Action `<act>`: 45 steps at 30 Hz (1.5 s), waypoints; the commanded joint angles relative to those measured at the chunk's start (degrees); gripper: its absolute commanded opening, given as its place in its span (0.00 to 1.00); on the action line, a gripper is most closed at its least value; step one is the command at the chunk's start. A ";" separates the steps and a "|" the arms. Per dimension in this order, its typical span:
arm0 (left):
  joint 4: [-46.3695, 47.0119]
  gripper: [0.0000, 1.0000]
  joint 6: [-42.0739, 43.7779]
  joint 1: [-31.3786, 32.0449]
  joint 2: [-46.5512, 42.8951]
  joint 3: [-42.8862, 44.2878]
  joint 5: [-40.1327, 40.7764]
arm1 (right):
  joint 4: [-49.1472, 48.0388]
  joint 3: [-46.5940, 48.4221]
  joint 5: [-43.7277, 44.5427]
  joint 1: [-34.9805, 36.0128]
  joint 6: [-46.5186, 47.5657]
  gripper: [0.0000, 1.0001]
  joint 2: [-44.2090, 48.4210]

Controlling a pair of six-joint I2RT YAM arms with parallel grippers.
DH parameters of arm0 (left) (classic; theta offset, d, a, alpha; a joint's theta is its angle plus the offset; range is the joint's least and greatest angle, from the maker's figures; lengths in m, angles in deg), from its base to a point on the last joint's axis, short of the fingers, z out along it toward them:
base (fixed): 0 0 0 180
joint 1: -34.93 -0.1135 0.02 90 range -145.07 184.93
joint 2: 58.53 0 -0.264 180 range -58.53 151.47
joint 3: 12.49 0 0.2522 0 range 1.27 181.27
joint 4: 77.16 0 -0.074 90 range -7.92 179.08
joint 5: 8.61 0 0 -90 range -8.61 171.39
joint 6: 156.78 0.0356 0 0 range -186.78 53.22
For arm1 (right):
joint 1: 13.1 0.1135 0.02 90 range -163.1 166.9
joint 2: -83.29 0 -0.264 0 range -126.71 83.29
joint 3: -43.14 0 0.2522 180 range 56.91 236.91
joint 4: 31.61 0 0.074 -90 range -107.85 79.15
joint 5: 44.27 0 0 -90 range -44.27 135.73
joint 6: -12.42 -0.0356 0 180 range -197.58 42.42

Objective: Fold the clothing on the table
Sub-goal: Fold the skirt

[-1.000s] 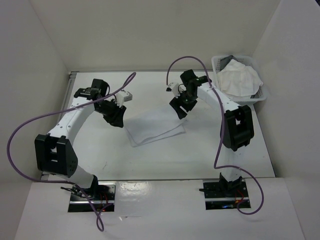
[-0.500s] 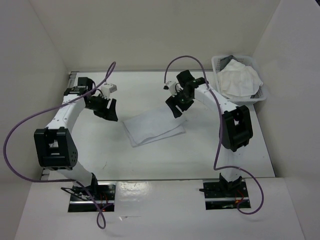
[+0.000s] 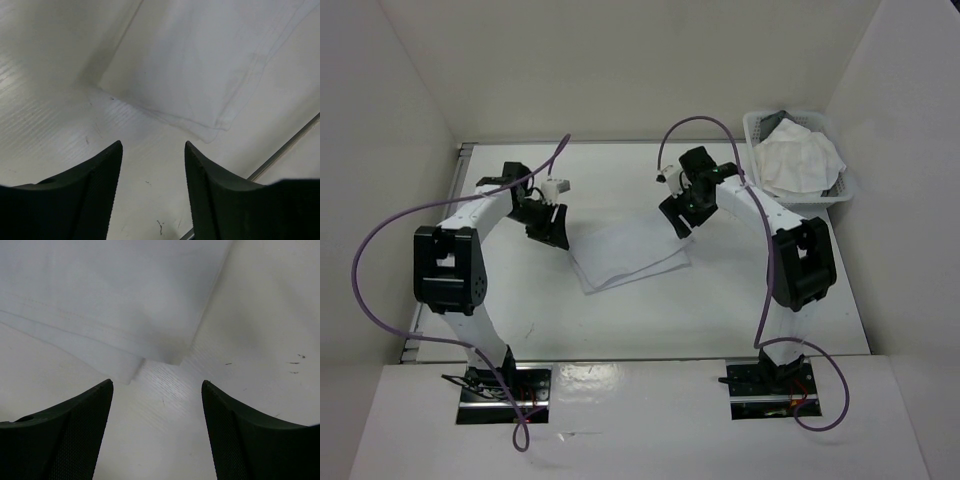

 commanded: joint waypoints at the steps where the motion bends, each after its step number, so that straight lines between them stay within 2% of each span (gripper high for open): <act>1: 1.07 0.58 -3.14 -0.25 2.81 1.48 -2.13 | -2.95 -0.10 0.92 -1.86 -1.24 0.76 3.34; 6: 2.21 0.49 -5.08 -0.25 6.06 1.49 -4.06 | -2.95 -0.10 0.92 -3.44 -1.77 0.76 3.34; 33: 4.85 0.45 -7.81 -0.77 13.98 6.24 -9.34 | -3.47 -1.15 2.06 -3.97 -1.77 0.76 3.34; 45: 5.37 0.32 -7.81 -0.77 15.03 6.76 -9.87 | -3.47 -1.15 2.59 -3.97 -1.77 0.76 2.81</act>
